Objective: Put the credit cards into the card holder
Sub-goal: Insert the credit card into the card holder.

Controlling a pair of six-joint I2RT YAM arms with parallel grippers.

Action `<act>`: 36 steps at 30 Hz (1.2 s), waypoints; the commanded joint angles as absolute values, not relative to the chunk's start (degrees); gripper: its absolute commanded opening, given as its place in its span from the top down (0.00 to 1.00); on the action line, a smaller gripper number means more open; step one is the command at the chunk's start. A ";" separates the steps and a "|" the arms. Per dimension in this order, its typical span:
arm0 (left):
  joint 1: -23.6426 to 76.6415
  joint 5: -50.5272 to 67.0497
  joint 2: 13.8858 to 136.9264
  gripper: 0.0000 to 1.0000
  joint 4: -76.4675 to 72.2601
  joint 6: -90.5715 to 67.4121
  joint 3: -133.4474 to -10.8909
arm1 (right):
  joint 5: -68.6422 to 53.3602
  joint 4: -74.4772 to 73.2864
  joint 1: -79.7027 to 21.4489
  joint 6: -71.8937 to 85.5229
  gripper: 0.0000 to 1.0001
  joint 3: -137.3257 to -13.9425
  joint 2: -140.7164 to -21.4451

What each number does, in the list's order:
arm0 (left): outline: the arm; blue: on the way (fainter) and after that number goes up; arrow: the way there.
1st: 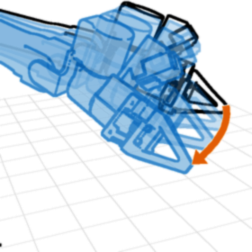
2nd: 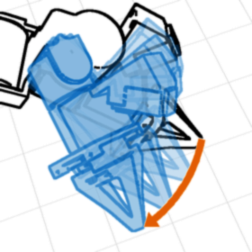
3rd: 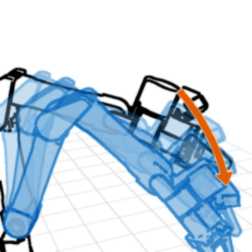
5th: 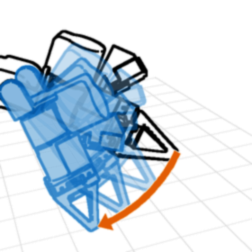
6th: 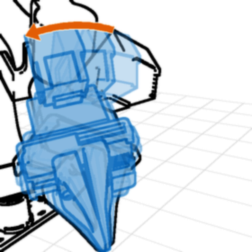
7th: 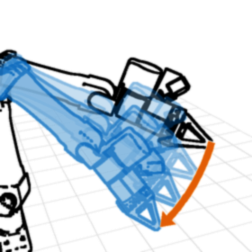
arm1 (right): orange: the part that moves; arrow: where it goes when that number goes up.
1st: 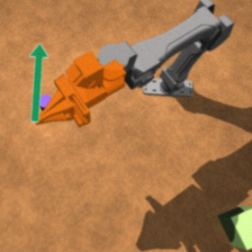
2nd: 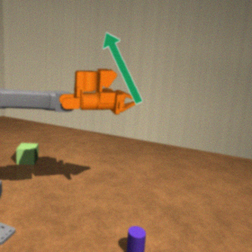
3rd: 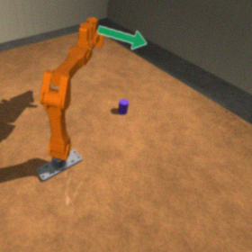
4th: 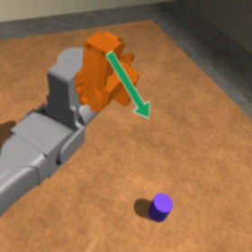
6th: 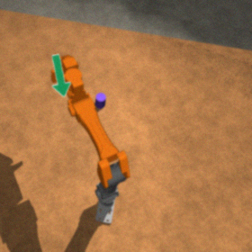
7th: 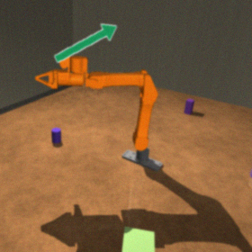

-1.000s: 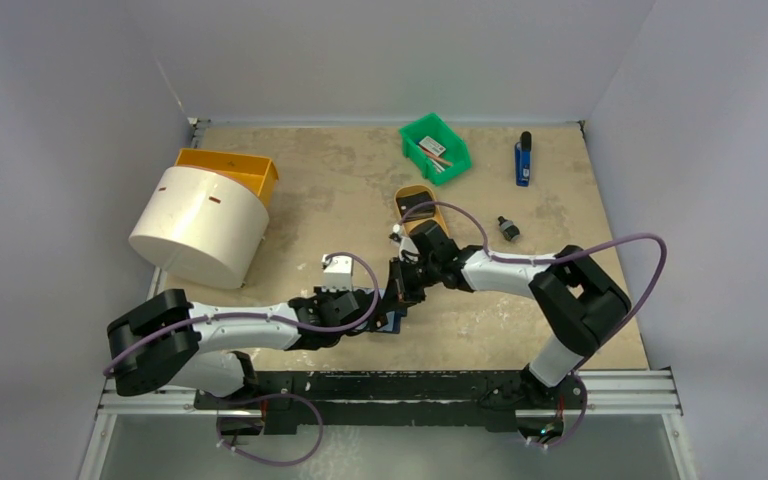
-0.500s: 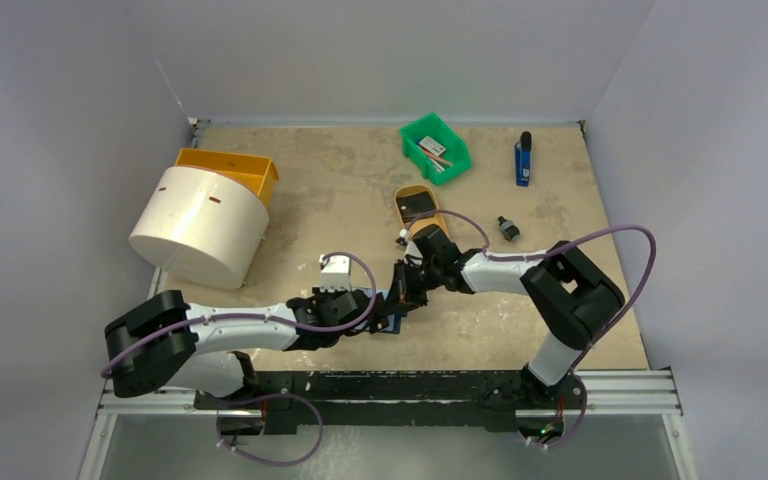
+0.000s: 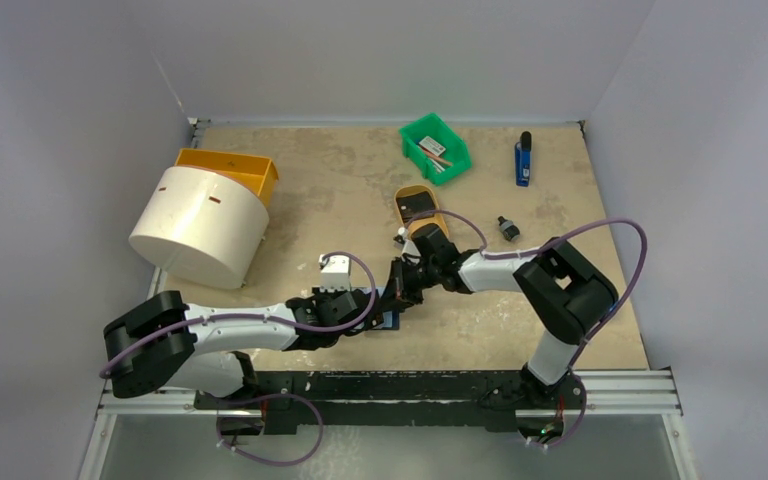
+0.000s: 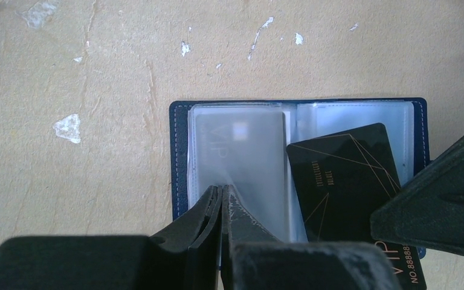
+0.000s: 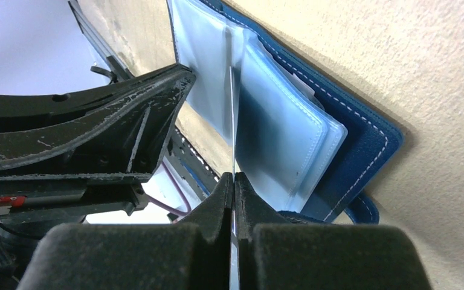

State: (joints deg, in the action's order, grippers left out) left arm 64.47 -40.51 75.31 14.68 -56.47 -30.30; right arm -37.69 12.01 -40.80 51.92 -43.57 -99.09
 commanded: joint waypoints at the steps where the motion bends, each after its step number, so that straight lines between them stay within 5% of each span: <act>1: 64.17 -40.52 74.63 0.99 14.31 -57.41 -30.65 | -38.93 15.45 -40.65 52.86 1.00 -44.04 -100.28; 36: 64.16 -45.33 69.87 0.98 22.31 -58.37 -32.78 | -38.19 25.87 -40.61 57.77 1.00 -46.42 -106.93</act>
